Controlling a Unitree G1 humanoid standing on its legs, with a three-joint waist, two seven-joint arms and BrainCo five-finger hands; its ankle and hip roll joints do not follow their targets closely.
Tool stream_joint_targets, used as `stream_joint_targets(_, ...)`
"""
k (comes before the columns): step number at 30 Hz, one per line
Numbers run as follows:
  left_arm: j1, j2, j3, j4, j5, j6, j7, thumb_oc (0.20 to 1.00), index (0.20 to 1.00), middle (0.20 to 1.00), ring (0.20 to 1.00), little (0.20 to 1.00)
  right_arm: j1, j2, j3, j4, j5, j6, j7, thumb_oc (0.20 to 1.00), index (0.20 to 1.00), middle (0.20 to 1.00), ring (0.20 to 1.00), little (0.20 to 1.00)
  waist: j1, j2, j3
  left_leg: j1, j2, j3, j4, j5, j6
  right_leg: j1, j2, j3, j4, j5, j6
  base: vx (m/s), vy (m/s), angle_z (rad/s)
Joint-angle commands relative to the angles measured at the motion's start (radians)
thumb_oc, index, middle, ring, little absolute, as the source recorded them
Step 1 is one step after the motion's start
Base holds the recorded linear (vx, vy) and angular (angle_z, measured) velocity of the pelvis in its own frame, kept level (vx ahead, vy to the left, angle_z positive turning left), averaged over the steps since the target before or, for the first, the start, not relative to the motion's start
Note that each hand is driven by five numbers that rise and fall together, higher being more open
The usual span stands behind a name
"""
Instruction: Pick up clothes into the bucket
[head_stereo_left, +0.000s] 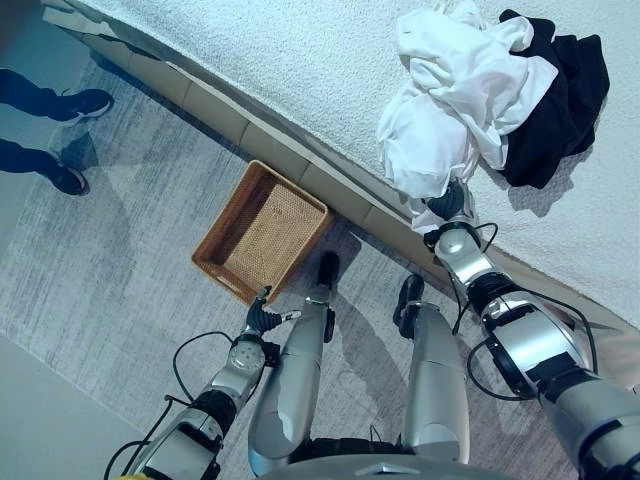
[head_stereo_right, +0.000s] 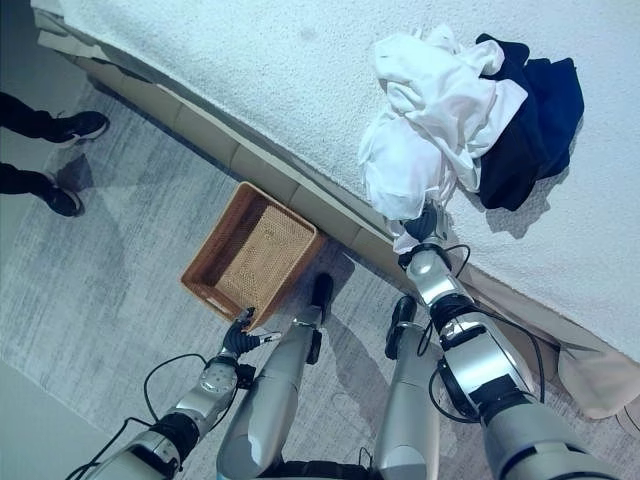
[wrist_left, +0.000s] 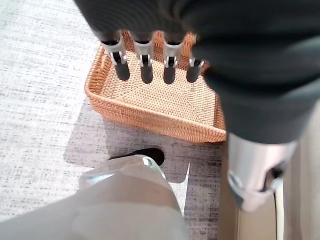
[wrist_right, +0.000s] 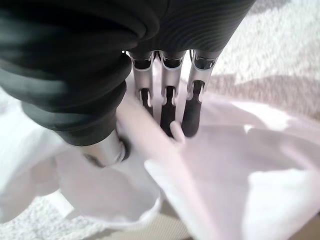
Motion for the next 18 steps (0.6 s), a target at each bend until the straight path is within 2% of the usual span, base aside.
stream_joint_targets(1,0.062,-0.043,-0.010,0.030,0.000,-0.001,0.013,1.000,1.000,1.000,1.000,1.000,-0.030,-0.019,-0.033,-0.079,0.037,-0.050,-0.024,0.200,0.200,0.200,0.200,0.200,-0.003,-0.017,0.002,0.063,-0.010,0.032,0.060,-0.118,0.040,0.121,-0.008,0.084,-0.133,0.080,0.064,0.03,0.044,-0.20)
stream_joint_targets(4,0.072,-0.039,0.010,0.035,0.007,0.002,0.010,1.000,1.000,1.000,1.000,1.000,-0.001,-0.016,-0.048,-0.136,0.051,-0.057,-0.025,0.200,0.200,0.200,0.200,0.200,-0.012,-0.030,-0.008,0.112,0.005,0.053,0.039,-0.121,0.037,0.163,0.004,0.093,-0.173,0.096,0.068,0.03,0.030,-0.35)
stream_joint_targets(11,0.109,-0.032,0.057,0.023,0.015,0.005,-0.019,1.000,1.000,1.000,1.000,1.000,0.112,-0.019,-0.075,-0.280,0.066,-0.076,0.011,0.200,0.200,0.200,0.200,0.200,-0.031,-0.060,-0.089,0.254,0.039,0.088,-0.059,-0.114,0.024,0.294,0.037,0.102,-0.310,0.143,0.085,0.07,0.006,-0.30)
stream_joint_targets(16,0.137,-0.021,0.107,-0.019,0.036,0.015,-0.052,1.000,1.000,1.000,1.000,1.000,0.295,-0.014,-0.092,-0.420,0.067,-0.085,0.101,0.200,0.200,0.200,0.200,0.200,-0.052,-0.092,-0.172,0.390,0.062,0.112,-0.149,-0.106,0.010,0.438,0.079,0.094,-0.430,0.165,0.094,0.09,-0.041,-0.25)
stream_joint_targets(18,0.143,-0.017,0.114,-0.031,0.049,0.017,-0.058,1.000,1.000,1.000,1.000,1.000,0.323,-0.021,-0.095,-0.449,0.052,-0.083,0.118,0.200,0.200,0.200,0.200,0.200,-0.058,-0.098,-0.184,0.415,0.065,0.114,-0.162,-0.105,0.008,0.463,0.085,0.091,-0.447,0.167,0.094,0.06,-0.047,-0.16)
